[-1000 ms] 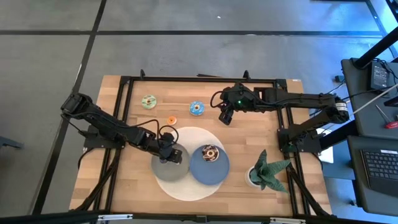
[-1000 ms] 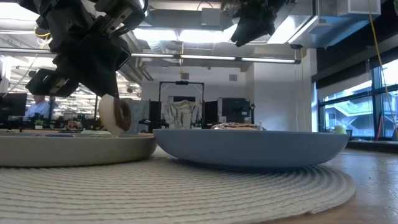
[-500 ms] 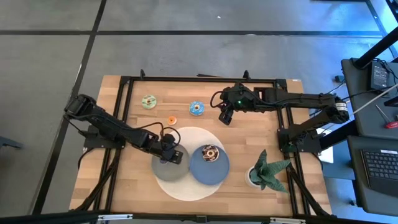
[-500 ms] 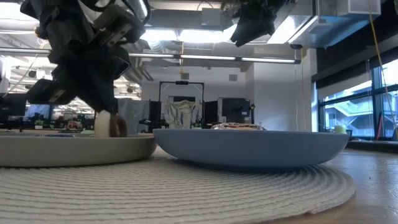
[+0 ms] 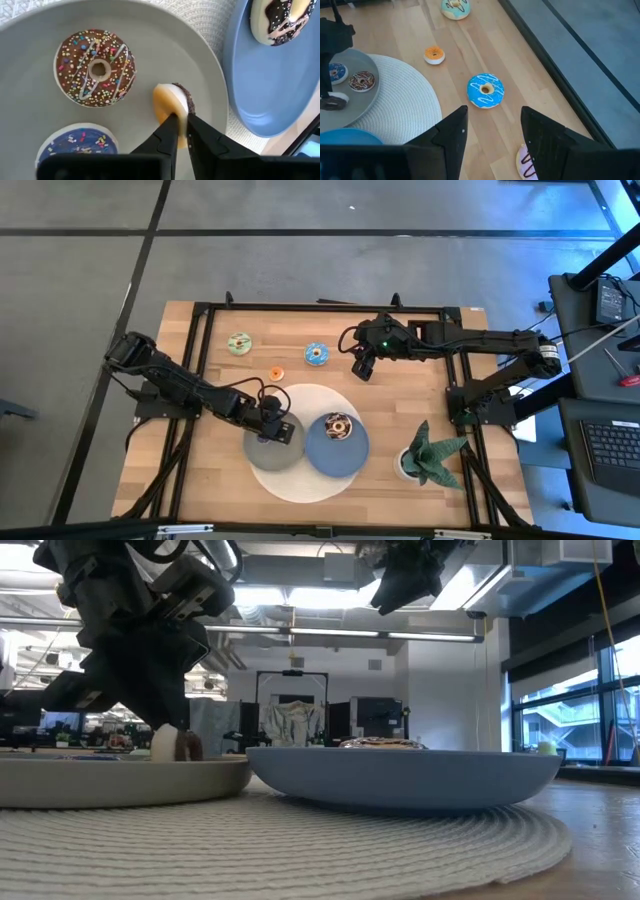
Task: Pick & Place donuts
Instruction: Put the small black donut on the gray plate
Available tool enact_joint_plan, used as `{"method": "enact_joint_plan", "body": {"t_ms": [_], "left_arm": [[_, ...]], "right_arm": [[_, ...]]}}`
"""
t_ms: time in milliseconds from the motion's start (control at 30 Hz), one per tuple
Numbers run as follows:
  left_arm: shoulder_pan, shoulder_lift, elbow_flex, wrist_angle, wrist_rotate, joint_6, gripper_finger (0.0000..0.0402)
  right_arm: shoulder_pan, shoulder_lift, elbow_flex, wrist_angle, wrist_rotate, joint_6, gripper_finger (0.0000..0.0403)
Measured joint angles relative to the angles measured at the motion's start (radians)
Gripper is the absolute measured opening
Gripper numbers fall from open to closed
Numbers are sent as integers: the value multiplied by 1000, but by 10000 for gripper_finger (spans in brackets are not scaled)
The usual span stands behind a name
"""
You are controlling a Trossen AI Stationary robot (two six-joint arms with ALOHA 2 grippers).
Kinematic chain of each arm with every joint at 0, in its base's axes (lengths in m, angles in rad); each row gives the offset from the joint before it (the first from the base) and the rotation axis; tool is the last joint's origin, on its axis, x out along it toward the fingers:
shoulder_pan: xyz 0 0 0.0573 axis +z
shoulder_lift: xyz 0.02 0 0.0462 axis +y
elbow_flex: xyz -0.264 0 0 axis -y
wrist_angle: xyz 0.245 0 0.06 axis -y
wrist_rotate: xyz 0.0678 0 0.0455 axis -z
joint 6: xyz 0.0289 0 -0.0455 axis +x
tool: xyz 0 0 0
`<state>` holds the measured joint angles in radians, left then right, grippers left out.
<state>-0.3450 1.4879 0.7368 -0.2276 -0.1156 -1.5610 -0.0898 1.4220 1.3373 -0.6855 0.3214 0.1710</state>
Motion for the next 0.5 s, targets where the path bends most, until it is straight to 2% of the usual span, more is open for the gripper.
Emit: {"method": "enact_joint_plan", "body": {"t_ms": [500], "left_arm": [[0,0,1,-43,63,-28,57]], "right_arm": [[0,0,0,0,0,-24,185]]}}
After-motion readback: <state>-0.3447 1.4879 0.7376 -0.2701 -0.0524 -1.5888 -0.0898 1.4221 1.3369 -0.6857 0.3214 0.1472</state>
